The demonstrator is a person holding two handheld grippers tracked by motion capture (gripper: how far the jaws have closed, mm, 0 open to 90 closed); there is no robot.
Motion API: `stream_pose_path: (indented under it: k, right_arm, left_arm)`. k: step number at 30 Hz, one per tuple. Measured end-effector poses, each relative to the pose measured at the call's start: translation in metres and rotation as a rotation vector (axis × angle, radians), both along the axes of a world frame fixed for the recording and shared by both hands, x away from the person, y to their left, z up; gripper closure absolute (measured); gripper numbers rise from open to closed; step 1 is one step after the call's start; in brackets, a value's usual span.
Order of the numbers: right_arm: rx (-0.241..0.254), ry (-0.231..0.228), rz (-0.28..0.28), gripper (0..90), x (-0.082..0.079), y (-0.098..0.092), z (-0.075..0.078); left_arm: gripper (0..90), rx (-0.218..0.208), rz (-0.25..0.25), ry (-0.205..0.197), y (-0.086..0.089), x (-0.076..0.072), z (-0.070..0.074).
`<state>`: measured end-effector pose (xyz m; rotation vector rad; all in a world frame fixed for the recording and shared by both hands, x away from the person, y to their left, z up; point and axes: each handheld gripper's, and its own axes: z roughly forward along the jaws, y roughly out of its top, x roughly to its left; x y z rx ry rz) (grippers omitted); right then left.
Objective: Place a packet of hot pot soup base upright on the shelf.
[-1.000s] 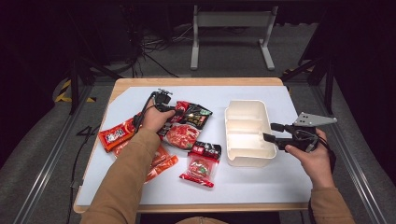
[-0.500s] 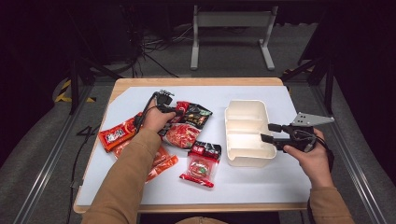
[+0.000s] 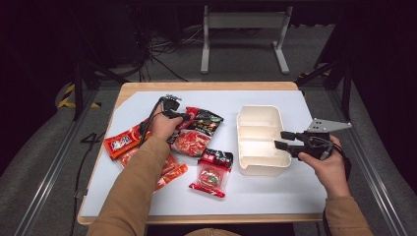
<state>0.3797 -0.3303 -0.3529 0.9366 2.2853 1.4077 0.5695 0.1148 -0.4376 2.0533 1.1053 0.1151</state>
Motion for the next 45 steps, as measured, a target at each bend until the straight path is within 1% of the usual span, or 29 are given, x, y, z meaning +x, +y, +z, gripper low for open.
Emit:
stream_pose_path:
  k: [2, 3, 4, 5, 6, 7, 8, 10, 12, 15, 16, 17, 18, 19, 20, 27, 28, 29, 30, 31, 32, 34, 38, 39, 40, 43, 45]
  right_arm:
    - [0.007, 0.003, 0.001, 51.3, -0.001, 0.0, 0.001]
    - [0.011, 0.005, 0.001, 51.5, -0.001, 0.0, 0.001]
    - [0.015, 0.007, -0.001, 51.5, -0.001, 0.0, 0.002]
    - [0.015, 0.007, -0.001, 51.5, -0.001, 0.0, 0.002]
    - [0.019, 0.007, 0.0, 51.6, -0.002, 0.0, 0.003]
    - [0.018, 0.005, 0.0, 51.7, -0.002, 0.0, 0.003]
    - [0.018, 0.005, 0.0, 51.7, -0.002, 0.0, 0.003]
    - [0.023, 0.005, 0.002, 52.1, -0.002, 0.001, 0.004]
    - [0.021, 0.004, 0.003, 52.3, -0.003, 0.001, 0.005]
    - [0.024, 0.003, 0.006, 52.8, -0.003, 0.002, 0.006]
    - [0.022, 0.0, 0.007, 53.0, -0.003, 0.003, 0.007]
    - [0.022, 0.0, 0.007, 53.0, -0.003, 0.003, 0.007]
    - [0.026, 0.001, 0.008, 53.2, -0.003, 0.003, 0.008]
    - [0.027, 0.001, 0.01, 53.4, -0.003, 0.003, 0.009]
    - [0.028, -0.001, 0.01, 53.6, -0.004, 0.004, 0.01]
    - [0.036, -0.012, 0.014, 54.0, -0.004, 0.007, 0.015]
    - [0.036, -0.016, 0.019, 54.0, -0.004, 0.01, 0.016]
    - [0.036, -0.019, 0.019, 54.0, -0.004, 0.011, 0.017]
    - [0.039, -0.021, 0.021, 54.0, -0.004, 0.012, 0.018]
    - [0.041, -0.025, 0.024, 54.0, -0.004, 0.013, 0.018]
    - [0.04, -0.026, 0.026, 54.0, -0.004, 0.015, 0.019]
    - [0.043, -0.03, 0.026, 54.0, -0.003, 0.017, 0.02]
    - [0.046, -0.043, 0.034, 53.0, 0.0, 0.024, 0.022]
    - [0.044, -0.045, 0.035, 52.9, 0.0, 0.026, 0.022]
    - [0.046, -0.048, 0.036, 52.6, 0.001, 0.028, 0.023]
    - [0.047, -0.052, 0.038, 51.9, 0.003, 0.033, 0.024]
    - [0.043, -0.056, 0.043, 50.9, 0.005, 0.037, 0.025]
  left_arm:
    - [84.2, -0.003, 0.005, -0.009, 0.0, -0.002, 0.004]
    - [84.5, -0.017, 0.006, -0.02, 0.0, -0.003, 0.007]
    - [84.9, -0.017, 0.006, -0.02, 0.0, -0.003, 0.007]
    - [84.9, -0.015, 0.007, -0.032, 0.001, -0.004, 0.01]
    - [85.5, -0.023, 0.008, -0.06, 0.001, -0.007, 0.018]
    - [85.7, -0.034, 0.007, -0.073, 0.002, -0.009, 0.022]
    - [86.1, -0.034, 0.007, -0.073, 0.002, -0.009, 0.022]
    - [86.3, -0.039, 0.002, -0.099, 0.003, -0.012, 0.03]
    - [86.6, -0.05, 0.0, -0.113, 0.004, -0.017, 0.037]
    - [87.0, -0.066, -0.004, -0.152, 0.005, -0.024, 0.05]
    - [87.1, -0.069, -0.007, -0.161, 0.006, -0.027, 0.054]
    - [87.2, -0.069, -0.007, -0.161, 0.006, -0.027, 0.054]
    - [87.2, -0.08, -0.009, -0.17, 0.006, -0.029, 0.057]
    - [87.3, -0.088, -0.018, -0.19, 0.007, -0.032, 0.062]
    - [87.4, -0.096, -0.02, -0.197, 0.007, -0.035, 0.066]
    - [87.7, -0.115, -0.045, -0.277, 0.011, -0.057, 0.091]
    - [87.7, -0.118, -0.052, -0.292, 0.012, -0.061, 0.094]
    - [87.7, -0.125, -0.058, -0.315, 0.013, -0.067, 0.1]
    - [87.7, -0.125, -0.058, -0.315, 0.013, -0.067, 0.1]
    - [87.7, -0.135, -0.059, -0.338, 0.014, -0.074, 0.104]
    - [87.7, -0.14, -0.064, -0.35, 0.014, -0.076, 0.105]
    - [87.7, -0.144, -0.069, -0.364, 0.016, -0.08, 0.108]
    - [87.7, -0.176, -0.073, -0.401, 0.02, -0.093, 0.113]
    - [87.7, -0.176, -0.073, -0.401, 0.02, -0.093, 0.113]
    - [87.7, -0.182, -0.076, -0.416, 0.021, -0.096, 0.113]
    - [87.7, -0.209, -0.074, -0.445, 0.023, -0.107, 0.116]
    - [87.7, -0.229, -0.084, -0.461, 0.024, -0.114, 0.118]
